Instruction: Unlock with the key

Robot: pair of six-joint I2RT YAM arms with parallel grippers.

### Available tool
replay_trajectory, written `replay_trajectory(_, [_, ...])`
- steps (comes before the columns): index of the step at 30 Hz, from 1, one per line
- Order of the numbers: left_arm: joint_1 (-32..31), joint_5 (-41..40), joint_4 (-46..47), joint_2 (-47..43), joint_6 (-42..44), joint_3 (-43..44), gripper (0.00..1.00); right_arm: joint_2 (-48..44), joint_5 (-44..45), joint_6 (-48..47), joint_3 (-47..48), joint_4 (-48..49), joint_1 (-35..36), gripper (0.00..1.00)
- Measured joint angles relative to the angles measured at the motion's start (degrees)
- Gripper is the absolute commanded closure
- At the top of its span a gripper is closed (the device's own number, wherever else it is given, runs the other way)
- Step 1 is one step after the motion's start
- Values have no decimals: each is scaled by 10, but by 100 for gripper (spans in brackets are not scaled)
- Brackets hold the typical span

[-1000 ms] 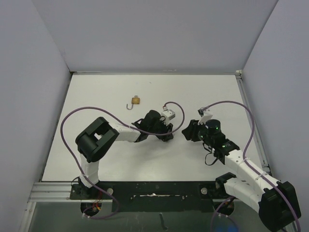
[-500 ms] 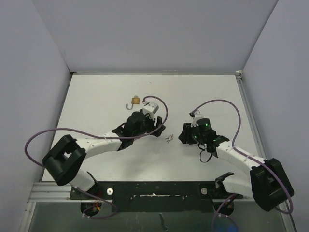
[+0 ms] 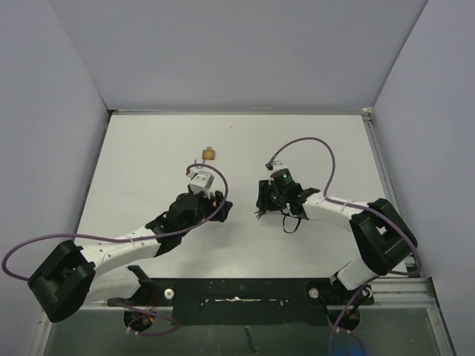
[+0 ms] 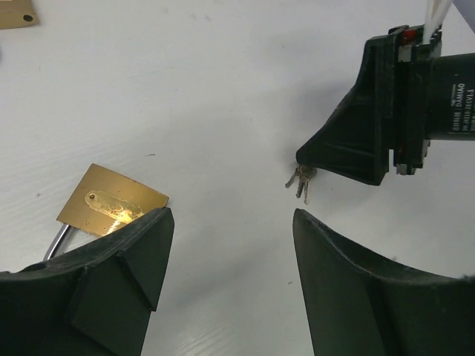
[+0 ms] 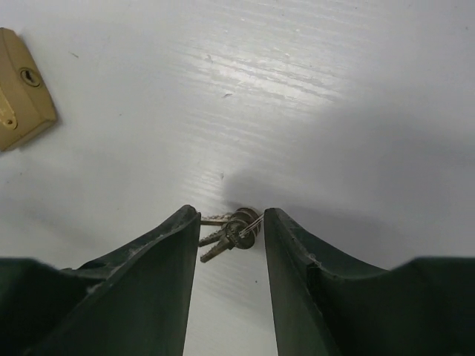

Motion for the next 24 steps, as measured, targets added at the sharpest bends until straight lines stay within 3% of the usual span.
replay_trajectory(8, [0,-14,-5,-42,-10,-19,36,64,33,26,58,-48,7,65])
replay_trajectory(24, [0,-18,-10,-52,-9,-31,36,67,52,59,74,-116,24,71])
